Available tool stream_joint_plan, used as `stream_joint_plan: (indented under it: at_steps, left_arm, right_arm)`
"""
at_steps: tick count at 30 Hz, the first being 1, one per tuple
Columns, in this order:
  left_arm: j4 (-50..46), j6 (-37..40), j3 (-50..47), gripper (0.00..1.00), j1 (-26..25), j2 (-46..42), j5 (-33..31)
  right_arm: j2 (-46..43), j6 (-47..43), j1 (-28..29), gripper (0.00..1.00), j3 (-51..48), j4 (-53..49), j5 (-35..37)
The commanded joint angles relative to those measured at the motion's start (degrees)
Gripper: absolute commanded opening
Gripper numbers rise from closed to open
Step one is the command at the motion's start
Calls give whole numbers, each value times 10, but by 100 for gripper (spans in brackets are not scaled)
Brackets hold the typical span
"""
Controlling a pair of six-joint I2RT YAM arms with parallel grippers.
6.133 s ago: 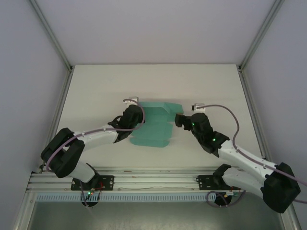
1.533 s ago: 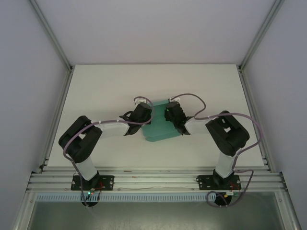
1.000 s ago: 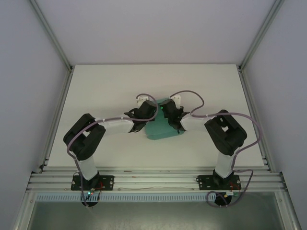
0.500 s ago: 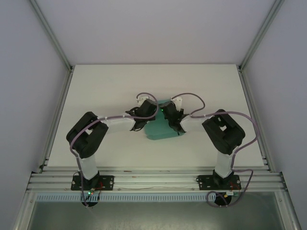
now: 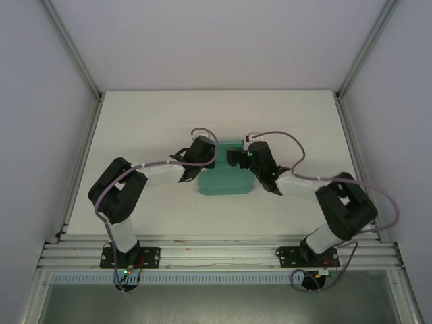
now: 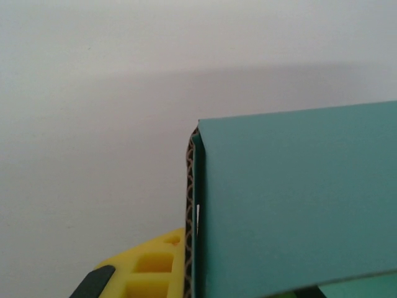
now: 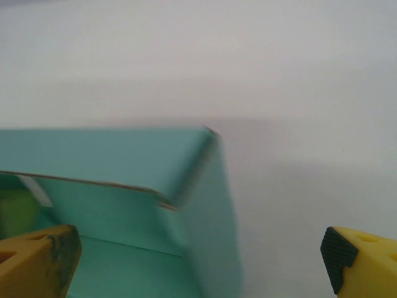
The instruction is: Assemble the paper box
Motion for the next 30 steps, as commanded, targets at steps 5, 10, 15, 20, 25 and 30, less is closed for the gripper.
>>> stream_joint_plan:
  at_steps: [5,10,15,20,25,30]
  left_arm:
    - [-126,150,73,0,18,-34,107]
    - [-323,276,158,0,17,-8,160]
    - [-476,334,185,0,5,-1,155]
    - [-565,362,201,0,-28,8,130]
    - [-619,362,258,0,-38,70,55]
    - [-615,388,322,0,-53,162,-14]
  right_arm:
    - [-186,16,2,100,-73,-39,-31]
    - [-318,93,1,100,-121,-122,69]
    - [-422,105,-1,100,-117,-281,90]
    - [-451,101,-1,100,-109,-359,93]
    - [-443,91,-2,100,-105,-372,93]
    - [-436,83,-4,100,-105,-372,109]
